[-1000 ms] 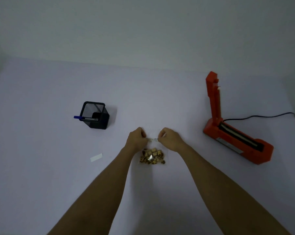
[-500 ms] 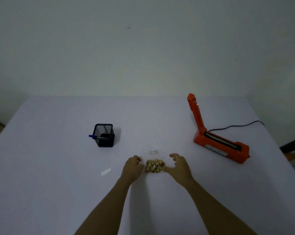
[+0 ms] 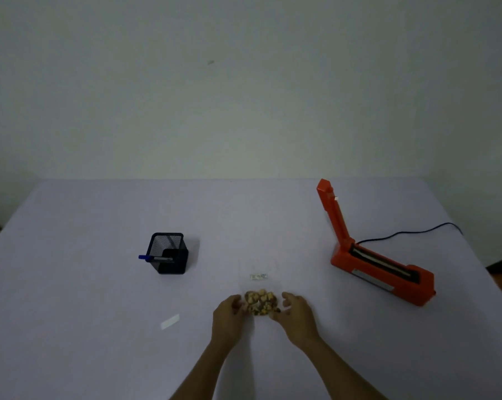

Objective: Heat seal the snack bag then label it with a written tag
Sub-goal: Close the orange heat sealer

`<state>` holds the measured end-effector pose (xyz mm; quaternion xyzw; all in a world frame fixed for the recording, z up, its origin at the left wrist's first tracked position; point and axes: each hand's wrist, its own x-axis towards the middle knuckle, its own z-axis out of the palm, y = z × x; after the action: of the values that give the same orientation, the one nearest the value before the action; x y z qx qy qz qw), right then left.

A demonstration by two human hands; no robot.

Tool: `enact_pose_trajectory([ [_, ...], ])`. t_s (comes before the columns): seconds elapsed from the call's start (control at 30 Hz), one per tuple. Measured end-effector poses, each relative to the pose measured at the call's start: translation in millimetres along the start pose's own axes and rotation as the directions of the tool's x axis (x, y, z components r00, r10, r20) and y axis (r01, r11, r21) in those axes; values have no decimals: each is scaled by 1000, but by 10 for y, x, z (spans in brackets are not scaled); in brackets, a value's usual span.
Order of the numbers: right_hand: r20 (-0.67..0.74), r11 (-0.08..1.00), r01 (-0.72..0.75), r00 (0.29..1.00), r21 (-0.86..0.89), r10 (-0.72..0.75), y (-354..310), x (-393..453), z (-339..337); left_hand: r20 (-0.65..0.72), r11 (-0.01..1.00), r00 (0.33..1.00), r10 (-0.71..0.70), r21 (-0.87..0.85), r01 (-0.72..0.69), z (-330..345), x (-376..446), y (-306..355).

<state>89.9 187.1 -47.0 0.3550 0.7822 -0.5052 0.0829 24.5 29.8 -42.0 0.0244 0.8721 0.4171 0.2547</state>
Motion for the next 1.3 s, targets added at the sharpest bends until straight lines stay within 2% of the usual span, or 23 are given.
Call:
enact_pose_trajectory([
  [0.27,-26,990,138,990,-40,-139,-531,971,-12,-163,989,986,-27,-148,2,-176,889,352],
  [0.5,-4,971,222,975,-87,-223,-881,1676,56,-249,995,968,-15,-101,-11,-304,1512,485],
  [0.83,56,980,191,981,-54,-188,-859,1517,12,-343,1000,939,-6,6,8,-394,1461,495],
  [0.97,67,986,163,985,-22,-162,-774,1114,-289,-457,993,884,98,-6,-114,-425,1193,658],
  [1.03,13,982,190,982,-16,-189,-672,839,-566,-466,984,875,131,-44,-171,-399,1041,781],
  [1.13,-158,971,240,958,-8,-238,-424,417,-1063,-362,962,904,227,-60,-265,-264,875,997],
  [1.23,-418,964,247,869,-100,-265,-111,80,-1658,-232,938,918,323,-54,-343,-38,746,1333],
  [1.3,-514,972,165,827,-167,-229,147,-55,-2072,-138,921,918,371,-69,-383,164,654,1572],
])
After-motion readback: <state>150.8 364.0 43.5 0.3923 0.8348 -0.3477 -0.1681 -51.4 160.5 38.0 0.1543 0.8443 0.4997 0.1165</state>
